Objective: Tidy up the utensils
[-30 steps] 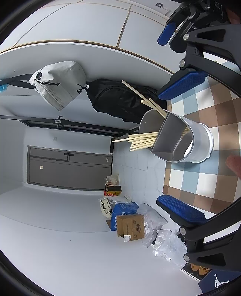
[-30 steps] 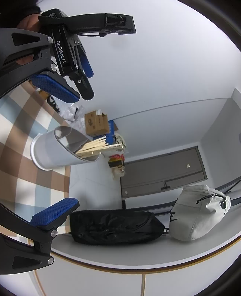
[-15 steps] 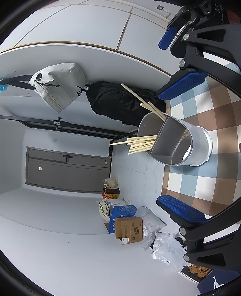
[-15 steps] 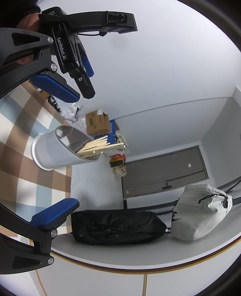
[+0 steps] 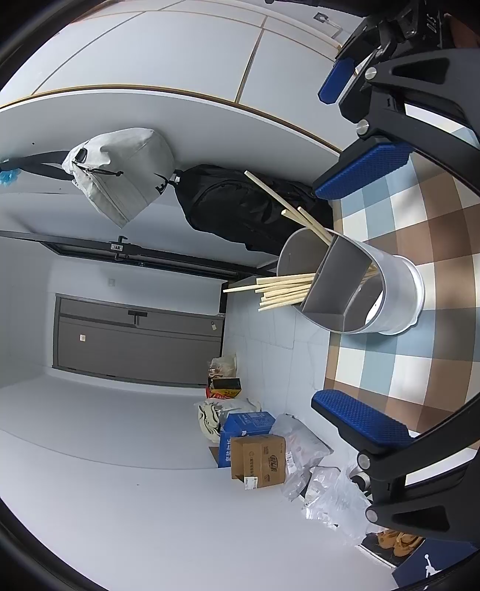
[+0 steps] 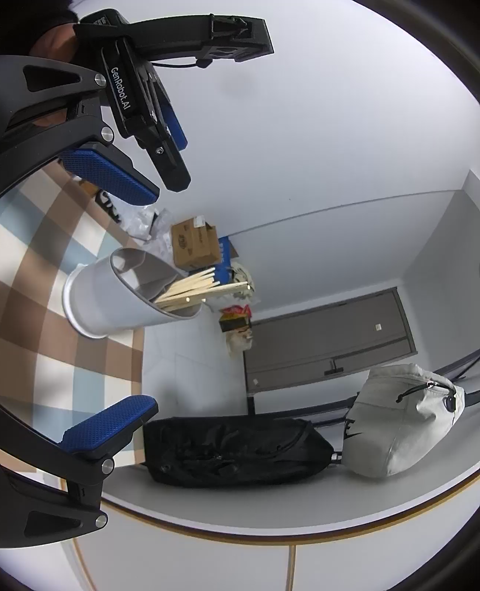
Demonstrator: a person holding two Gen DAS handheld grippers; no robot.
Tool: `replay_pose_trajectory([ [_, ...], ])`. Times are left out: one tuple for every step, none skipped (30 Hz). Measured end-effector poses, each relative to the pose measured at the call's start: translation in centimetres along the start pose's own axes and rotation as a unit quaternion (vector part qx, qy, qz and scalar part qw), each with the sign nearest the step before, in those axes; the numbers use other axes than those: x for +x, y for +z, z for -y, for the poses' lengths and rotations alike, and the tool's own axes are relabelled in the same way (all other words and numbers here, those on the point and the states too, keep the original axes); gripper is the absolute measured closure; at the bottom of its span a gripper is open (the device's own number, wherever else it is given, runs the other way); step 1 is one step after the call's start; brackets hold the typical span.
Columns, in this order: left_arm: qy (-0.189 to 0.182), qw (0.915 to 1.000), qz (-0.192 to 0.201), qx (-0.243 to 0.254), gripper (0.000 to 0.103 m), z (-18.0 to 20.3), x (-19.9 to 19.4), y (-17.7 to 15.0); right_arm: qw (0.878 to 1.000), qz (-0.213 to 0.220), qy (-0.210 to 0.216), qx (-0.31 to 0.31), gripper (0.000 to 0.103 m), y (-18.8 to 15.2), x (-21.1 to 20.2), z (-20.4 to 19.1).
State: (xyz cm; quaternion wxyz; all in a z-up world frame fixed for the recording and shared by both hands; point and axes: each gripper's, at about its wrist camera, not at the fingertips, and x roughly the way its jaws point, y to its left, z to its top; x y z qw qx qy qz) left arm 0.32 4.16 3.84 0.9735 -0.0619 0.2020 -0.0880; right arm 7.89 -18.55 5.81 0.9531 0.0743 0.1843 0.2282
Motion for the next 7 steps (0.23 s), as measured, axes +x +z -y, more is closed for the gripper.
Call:
replay_pose_trajectory([
  [-0.001,1.0000,0.000,0.000,0.003,0.01,-0.01,0.00,1.000,-0.001,0.000,0.001,0.000,-0.02,0.01,0.00],
  [-0.001,1.0000,0.000,0.000,0.003,0.02,-0.04,-0.01,1.000,-0.001,0.001,0.001,0.000,-0.04,0.02,0.00],
  [-0.003,1.0000,0.001,0.001,0.003,0.06,-0.09,-0.02,1.000,0.000,0.001,0.000,0.000,-0.07,-0.01,-0.03],
  [-0.004,1.0000,0.003,0.002,0.003,0.12,-0.17,-0.03,1.000,-0.001,0.001,0.000,0.000,-0.05,-0.01,-0.03],
  [-0.004,1.0000,0.004,0.003,0.003,0.17,-0.23,-0.02,1.000,-0.001,0.001,-0.001,0.000,-0.05,-0.02,-0.03],
  [-0.004,1.0000,0.005,0.003,0.003,0.19,-0.25,-0.02,1.000,-0.001,0.002,-0.002,0.000,-0.05,-0.05,-0.02],
  [-0.005,1.0000,0.004,0.002,0.003,0.19,-0.22,-0.04,1.000,-0.001,0.001,-0.002,0.000,-0.02,-0.05,-0.01],
])
